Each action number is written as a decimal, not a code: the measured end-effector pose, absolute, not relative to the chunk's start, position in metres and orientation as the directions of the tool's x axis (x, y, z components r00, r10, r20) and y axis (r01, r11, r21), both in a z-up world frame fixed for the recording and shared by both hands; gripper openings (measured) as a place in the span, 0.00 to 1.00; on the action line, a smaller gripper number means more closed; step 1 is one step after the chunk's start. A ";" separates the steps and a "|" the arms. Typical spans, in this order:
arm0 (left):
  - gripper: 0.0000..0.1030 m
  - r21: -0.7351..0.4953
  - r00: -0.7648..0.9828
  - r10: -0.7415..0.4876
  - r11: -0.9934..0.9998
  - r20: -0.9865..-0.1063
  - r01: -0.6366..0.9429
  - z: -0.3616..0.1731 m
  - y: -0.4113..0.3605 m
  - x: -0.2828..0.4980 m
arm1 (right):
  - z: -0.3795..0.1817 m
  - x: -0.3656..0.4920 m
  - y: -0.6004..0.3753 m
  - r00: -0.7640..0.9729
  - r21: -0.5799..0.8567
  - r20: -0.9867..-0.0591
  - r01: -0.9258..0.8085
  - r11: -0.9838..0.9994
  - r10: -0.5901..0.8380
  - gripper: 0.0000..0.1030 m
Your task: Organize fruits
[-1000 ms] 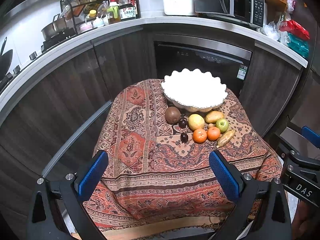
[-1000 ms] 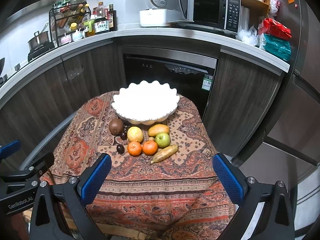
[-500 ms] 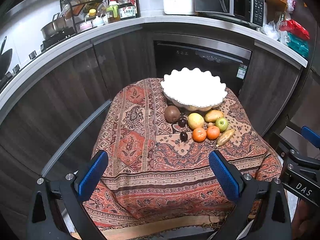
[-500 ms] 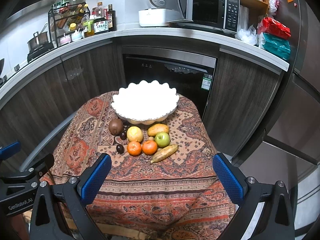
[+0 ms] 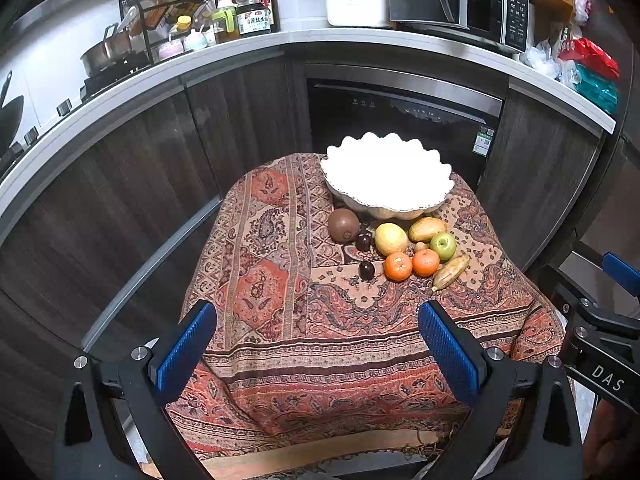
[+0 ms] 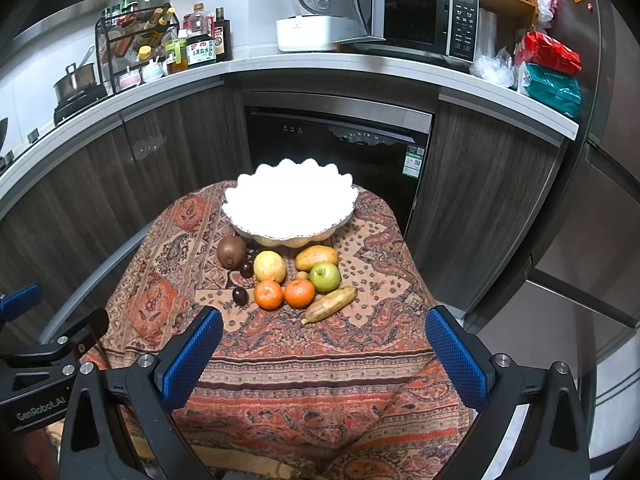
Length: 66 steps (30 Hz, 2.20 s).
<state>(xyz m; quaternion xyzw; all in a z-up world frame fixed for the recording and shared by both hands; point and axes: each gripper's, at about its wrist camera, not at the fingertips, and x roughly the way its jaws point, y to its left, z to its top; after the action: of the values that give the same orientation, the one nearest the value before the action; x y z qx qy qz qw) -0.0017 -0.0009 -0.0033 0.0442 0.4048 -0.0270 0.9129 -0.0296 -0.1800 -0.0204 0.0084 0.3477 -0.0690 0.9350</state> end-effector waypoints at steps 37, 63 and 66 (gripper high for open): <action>0.99 0.062 0.650 -0.008 0.994 -0.760 0.085 -0.018 -0.003 0.008 | -0.034 -0.020 -0.185 0.725 -0.022 -0.677 0.153 0.988 -0.127 0.99; 0.99 0.071 0.590 -0.003 0.992 -0.808 0.102 -0.088 -0.022 0.089 | -0.117 0.071 -0.215 0.573 0.033 -0.811 0.242 0.970 -0.116 0.92; 0.99 0.066 0.590 -0.010 0.992 -0.807 0.107 -0.096 -0.026 0.103 | -0.126 0.085 -0.223 0.549 0.049 -0.828 0.276 0.960 -0.116 0.89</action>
<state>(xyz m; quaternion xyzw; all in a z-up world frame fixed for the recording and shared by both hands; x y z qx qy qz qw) 0.1029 -0.0264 -0.0959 0.0536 0.4516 -0.0327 0.8900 0.0846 -0.2227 -0.1261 0.0868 0.4617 -0.1118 0.8757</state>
